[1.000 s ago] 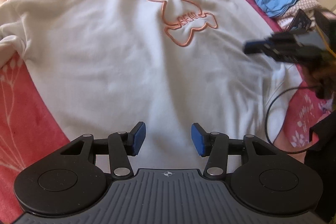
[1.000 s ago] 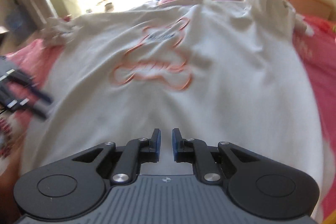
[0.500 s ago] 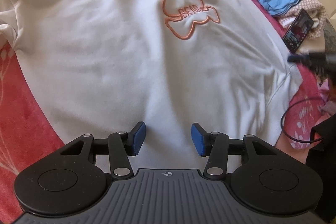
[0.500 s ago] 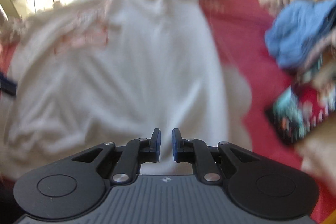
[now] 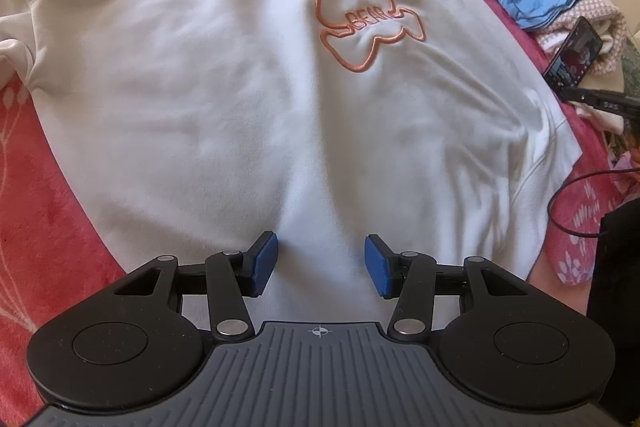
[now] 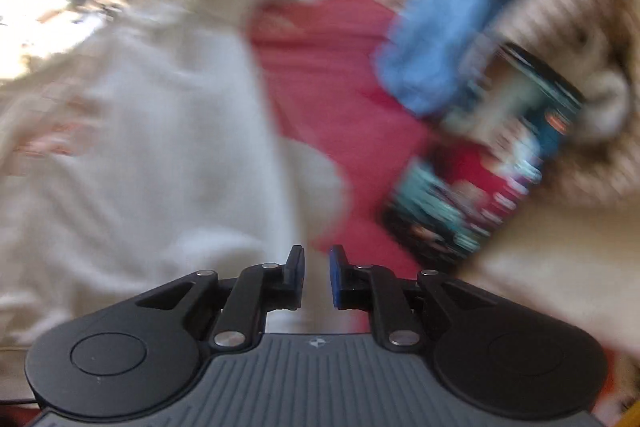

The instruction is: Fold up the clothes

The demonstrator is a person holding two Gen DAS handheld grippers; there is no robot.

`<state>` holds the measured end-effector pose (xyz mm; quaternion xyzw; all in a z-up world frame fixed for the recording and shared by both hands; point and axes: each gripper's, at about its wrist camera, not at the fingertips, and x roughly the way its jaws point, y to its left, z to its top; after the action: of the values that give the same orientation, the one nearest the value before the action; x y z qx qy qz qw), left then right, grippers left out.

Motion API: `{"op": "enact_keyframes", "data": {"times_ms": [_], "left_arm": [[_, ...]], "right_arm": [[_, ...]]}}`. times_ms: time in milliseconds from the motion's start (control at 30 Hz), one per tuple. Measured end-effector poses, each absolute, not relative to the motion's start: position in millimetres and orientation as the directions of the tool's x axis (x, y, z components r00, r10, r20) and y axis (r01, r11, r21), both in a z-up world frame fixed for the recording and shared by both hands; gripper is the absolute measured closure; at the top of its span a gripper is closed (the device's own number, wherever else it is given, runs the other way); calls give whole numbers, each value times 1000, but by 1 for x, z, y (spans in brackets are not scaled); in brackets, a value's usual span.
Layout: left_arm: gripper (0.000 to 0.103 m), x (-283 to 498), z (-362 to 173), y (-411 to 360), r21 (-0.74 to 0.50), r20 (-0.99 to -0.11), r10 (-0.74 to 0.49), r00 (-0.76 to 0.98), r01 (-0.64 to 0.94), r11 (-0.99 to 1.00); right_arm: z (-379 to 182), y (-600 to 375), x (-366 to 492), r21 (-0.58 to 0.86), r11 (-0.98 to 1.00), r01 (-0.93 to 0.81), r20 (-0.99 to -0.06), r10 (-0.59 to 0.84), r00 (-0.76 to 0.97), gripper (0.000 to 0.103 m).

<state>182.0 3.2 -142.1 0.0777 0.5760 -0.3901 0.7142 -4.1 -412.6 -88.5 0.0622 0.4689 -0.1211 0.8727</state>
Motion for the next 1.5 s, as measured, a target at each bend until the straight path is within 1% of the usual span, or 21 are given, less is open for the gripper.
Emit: {"op": "enact_keyframes", "data": {"times_ms": [67, 133, 200, 267, 300, 400, 567, 667, 733, 800, 867, 900, 1000, 1067, 1167, 1233, 1333, 1400, 1433, 1467, 1500], "left_arm": [[55, 181, -141, 4, -338, -884, -466, 37, 639, 691], [55, 179, -138, 5, -329, -885, -463, 50, 637, 697], [55, 178, -137, 6, -321, -885, -461, 62, 635, 702], [55, 178, -136, 9, -324, -884, -463, 68, 625, 710], [55, 178, -137, 10, -328, -883, -465, 68, 621, 712], [55, 180, -138, 10, -332, -881, -468, 66, 618, 713], [55, 185, -135, 8, -328, -878, -470, 85, 609, 722], [55, 187, -135, 13, -327, -879, -467, 100, 587, 741], [55, 189, -136, 16, -334, -880, -465, 96, 571, 750], [55, 190, -137, 18, -341, -879, -467, 93, 562, 753], [55, 191, -138, 19, -348, -877, -472, 90, 558, 754], [55, 191, -139, 19, -352, -876, -474, 88, 556, 753], [55, 193, -141, 18, -356, -875, -477, 81, 559, 749], [54, 194, -142, 17, -355, -877, -474, 77, 563, 747], [54, 193, -142, 17, -347, -880, -468, 78, 566, 748], [54, 191, -141, 17, -342, -882, -463, 80, 568, 749], [54, 189, -141, 18, -336, -885, -459, 83, 568, 751], [54, 188, -142, 19, -336, -885, -458, 82, 566, 752], [54, 188, -143, 20, -337, -885, -458, 81, 567, 751], [54, 187, -143, 21, -338, -885, -458, 79, 568, 750], [54, 188, -143, 21, -339, -885, -459, 77, 570, 749]], "right_arm": [[-92, -394, 5, 26, 982, 189, -833, -83, 546, 89], [-109, -389, 11, 27, 983, 180, -856, -71, 513, 89], [-122, -406, 8, 46, 958, 284, -874, -99, 476, 91], [-123, -430, -3, 96, 903, 420, -871, -128, 474, 100], [-117, -433, -7, 89, 891, 445, -866, -152, 477, 99], [-95, -414, -1, -31, 922, 387, -831, -239, 503, 97], [-92, -385, 65, 67, 981, 184, -793, -60, 606, 97], [-114, -385, 120, 154, 983, 97, -794, 65, 604, 97], [-126, -393, 149, 161, 984, 79, -806, 85, 586, 97], [-130, -418, 158, 111, 984, 142, -810, 6, 586, 97], [-131, -451, 159, 64, 957, 282, -815, -113, 568, 99], [-128, -466, 157, 73, 937, 341, -814, -142, 564, 96], [-105, -462, 155, 38, 940, 338, -770, -188, 610, 95], [-99, -441, 163, 134, 959, 248, -756, -63, 651, 95], [-113, -402, 186, 257, 961, 103, -760, 135, 636, 95], [-127, -388, 203, 291, 955, 61, -768, 195, 611, 95], [-138, -418, 218, 315, 936, 158, -758, 148, 635, 101], [-130, -439, 218, 279, 929, 244, -760, 59, 647, 102], [-126, -449, 217, 262, 921, 287, -760, 14, 649, 102], [-122, -460, 217, 245, 912, 330, -759, -31, 650, 97], [-118, -471, 217, 228, 900, 372, -757, -76, 649, 97]]}}
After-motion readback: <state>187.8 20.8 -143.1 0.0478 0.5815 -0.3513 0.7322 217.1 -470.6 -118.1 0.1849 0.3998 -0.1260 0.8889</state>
